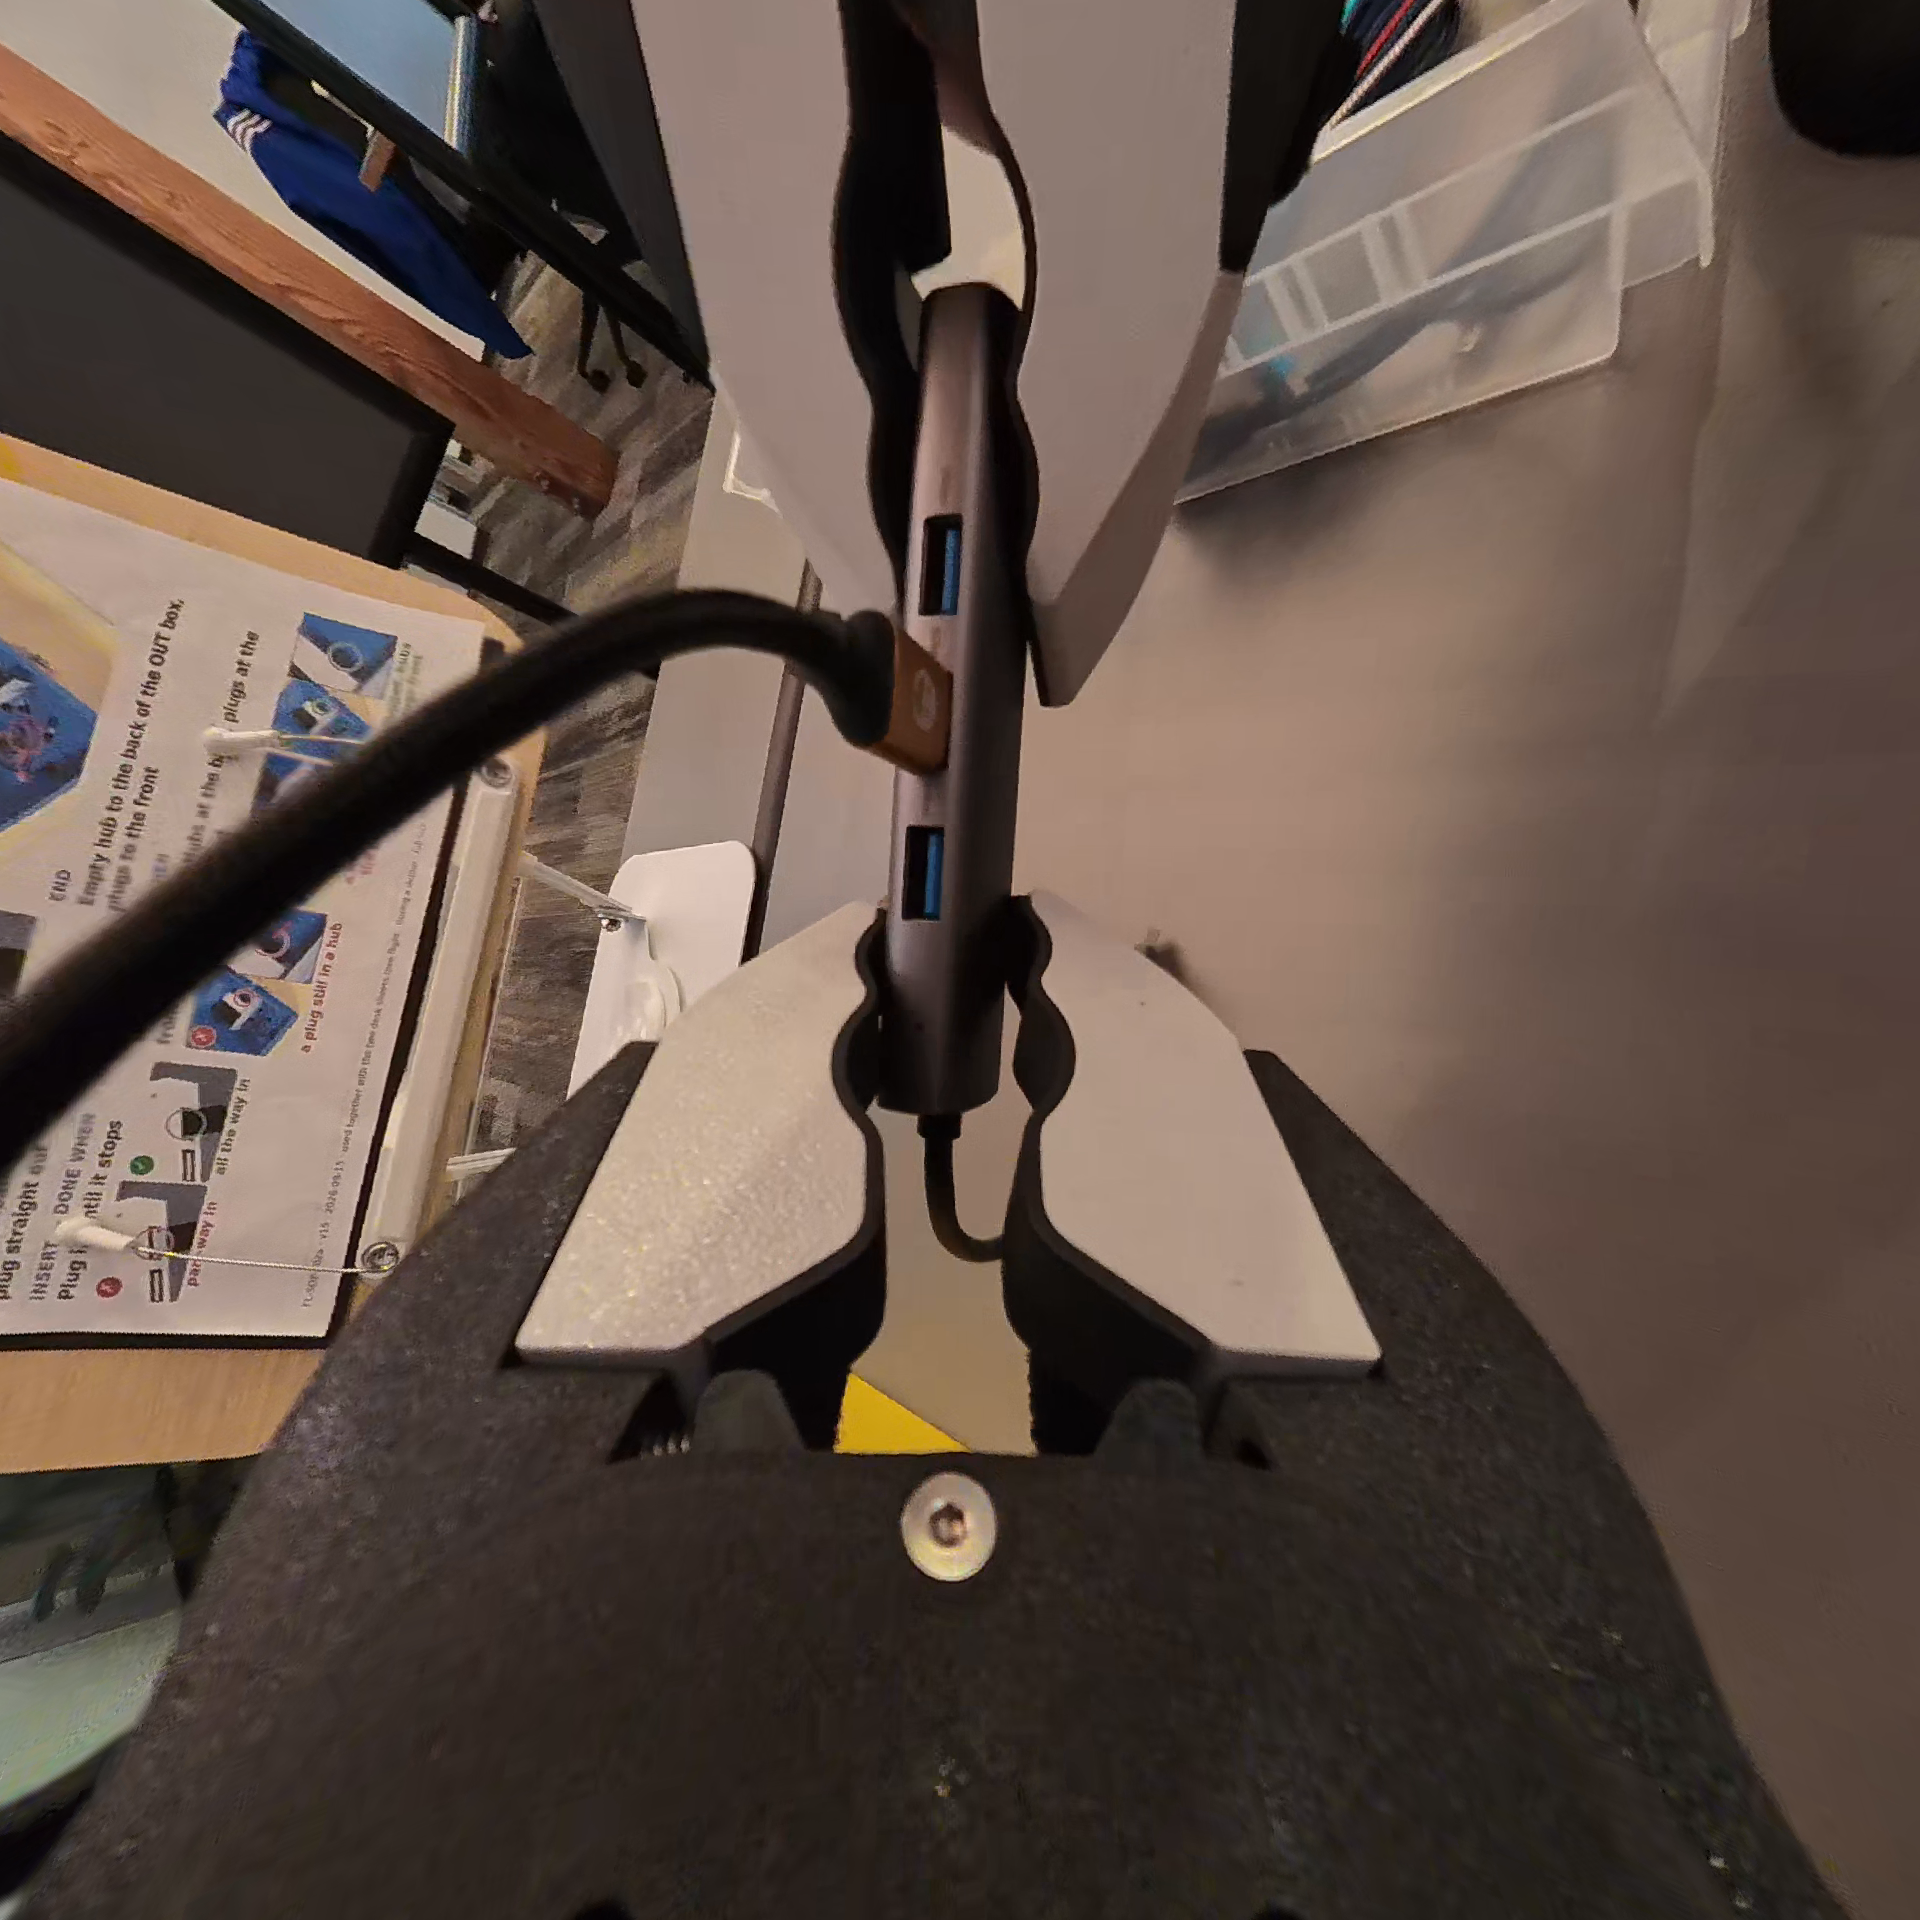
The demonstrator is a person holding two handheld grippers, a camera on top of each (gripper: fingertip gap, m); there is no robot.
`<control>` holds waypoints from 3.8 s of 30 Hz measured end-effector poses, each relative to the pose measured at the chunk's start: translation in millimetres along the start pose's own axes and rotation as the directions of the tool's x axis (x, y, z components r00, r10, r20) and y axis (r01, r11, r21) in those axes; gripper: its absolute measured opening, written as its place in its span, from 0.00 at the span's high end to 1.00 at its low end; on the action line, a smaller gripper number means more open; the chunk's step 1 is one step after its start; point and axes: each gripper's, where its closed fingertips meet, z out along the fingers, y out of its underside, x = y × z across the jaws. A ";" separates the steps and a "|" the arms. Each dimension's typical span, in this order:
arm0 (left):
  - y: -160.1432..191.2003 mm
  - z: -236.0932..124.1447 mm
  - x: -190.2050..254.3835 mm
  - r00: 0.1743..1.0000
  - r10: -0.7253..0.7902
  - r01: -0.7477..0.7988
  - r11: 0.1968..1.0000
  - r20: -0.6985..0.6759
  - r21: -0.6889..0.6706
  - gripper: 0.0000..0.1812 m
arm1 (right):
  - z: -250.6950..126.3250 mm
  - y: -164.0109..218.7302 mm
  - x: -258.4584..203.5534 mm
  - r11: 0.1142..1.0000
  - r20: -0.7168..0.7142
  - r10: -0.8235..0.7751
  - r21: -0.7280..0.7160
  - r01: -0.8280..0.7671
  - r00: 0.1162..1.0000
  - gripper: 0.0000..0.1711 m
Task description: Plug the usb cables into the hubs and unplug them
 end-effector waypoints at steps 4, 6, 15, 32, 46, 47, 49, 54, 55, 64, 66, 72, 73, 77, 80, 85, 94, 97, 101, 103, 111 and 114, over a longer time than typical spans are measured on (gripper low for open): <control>3.4 2.8 1.4 1.000 0.017 -0.017 1.000 0.001 -0.019 0.88 | 2.1 1.3 -0.1 1.000 -0.003 -0.008 -0.007 0.008 1.000 0.90; 5.3 3.7 0.1 0.999 0.035 -0.034 0.999 0.017 -0.032 0.88 | 2.7 0.7 0.1 1.000 -0.004 -0.007 -0.003 0.007 1.000 0.90; 6.0 8.1 0.0 0.998 0.053 -0.051 0.997 0.040 -0.053 0.89 | -0.4 -6.6 -3.6 0.999 0.014 -0.014 0.035 0.014 1.000 0.90; -14.8 -6.3 -3.5 0.999 -0.032 0.031 0.996 0.011 0.084 0.88 | -10.9 -20.4 -4.6 0.981 0.101 0.070 0.171 -0.086 0.992 0.90; -60.4 -49.4 -13.4 0.933 -0.282 0.352 0.846 -0.224 0.401 0.86 | -27.0 -52.3 -6.8 0.855 0.300 0.170 0.428 -0.292 0.939 0.90; -61.3 -50.4 -13.6 0.930 -0.286 0.360 0.839 -0.233 0.408 0.86 | -27.3 -53.3 -6.5 0.848 0.303 0.170 0.439 -0.296 0.938 0.90; -60.8 -50.2 -14.0 0.930 -0.285 0.359 0.838 -0.231 0.411 0.86 | -26.8 -52.8 -6.2 0.845 0.299 0.163 0.450 -0.290 0.940 0.90; -65.5 -54.7 -10.0 0.913 -0.283 0.391 0.808 -0.292 0.440 0.88 | -26.1 -55.1 -8.4 0.842 0.247 0.101 0.495 -0.215 0.964 0.90; -67.0 -56.9 -10.0 0.905 -0.288 0.407 0.796 -0.312 0.448 0.90 | -26.2 -56.4 -8.9 0.841 0.231 0.087 0.504 -0.196 0.969 0.90; -76.0 -61.6 -9.3 0.946 -0.220 0.317 0.772 -0.237 0.551 0.89 | -34.3 -61.3 -10.9 0.801 0.153 0.006 0.591 -0.096 0.988 0.90; -75.2 -60.5 -8.2 0.956 -0.202 0.289 0.784 -0.214 0.550 0.89 | -32.8 -59.7 -11.9 0.799 0.154 -0.002 0.595 -0.091 0.988 0.90; -75.2 -60.4 -4.3 0.970 -0.159 0.233 0.825 -0.184 0.515 0.90 | -32.1 -58.9 -14.4 0.783 0.113 -0.060 0.622 -0.024 0.992 0.90; -75.2 -60.0 -3.9 0.972 -0.153 0.225 0.831 -0.179 0.509 0.90 | -31.7 -57.9 -14.5 0.786 0.115 -0.061 0.618 -0.023 0.992 0.89; -73.0 -54.8 -3.4 0.982 -0.133 0.182 0.863 -0.135 0.471 0.90 | -27.8 -51.5 -11.0 0.810 0.121 -0.039 0.585 -0.040 0.992 0.88; -70.4 -51.9 -6.3 0.986 -0.132 0.162 0.881 -0.097 0.444 0.90 | -25.8 -46.5 -2.2 0.824 0.094 -0.001 0.564 -0.053 0.996 0.84; -62.1 -51.1 -18.5 0.992 -0.122 0.106 0.911 0.015 0.398 0.90 | -27.0 -39.0 10.0 0.841 0.059 0.051 0.537 -0.074 0.997 0.78; -53.9 -52.0 -31.8 0.987 -0.108 0.060 0.935 0.121 0.351 0.90 | -41.3 -30.3 28.8 0.859 -0.013 0.110 0.505 -0.088 0.994 0.76; -51.2 -55.6 -40.1 0.979 -0.117 0.054 0.938 0.167 0.342 0.90 | -47.9 -32.4 36.3 0.860 -0.045 0.149 0.499 -0.107 0.988 0.76; -46.9 -57.1 -47.7 0.970 -0.134 0.062 0.943 0.203 0.327 0.90 | -53.4 -38.0 41.9 0.866 -0.077 0.185 0.485 -0.125 0.980 0.77; -46.0 -56.1 -48.0 0.970 -0.130 0.058 0.945 0.207 0.321 0.90 | -54.2 -41.3 43.0 0.871 -0.092 0.199 0.472 -0.134 0.976 0.77; -37.2 -57.6 -62.2 0.937 -0.109 0.017 0.963 0.332 0.270 0.90 | -52.9 -66.2 43.5 0.863 -0.147 0.359 0.428 -0.268 0.922 0.83; -33.3 -60.9 -70.2 0.917 -0.122 0.020 0.965 0.379 0.263 0.90 | -47.2 -75.3 39.2 0.824 -0.117 0.446 0.440 -0.356 0.887 0.83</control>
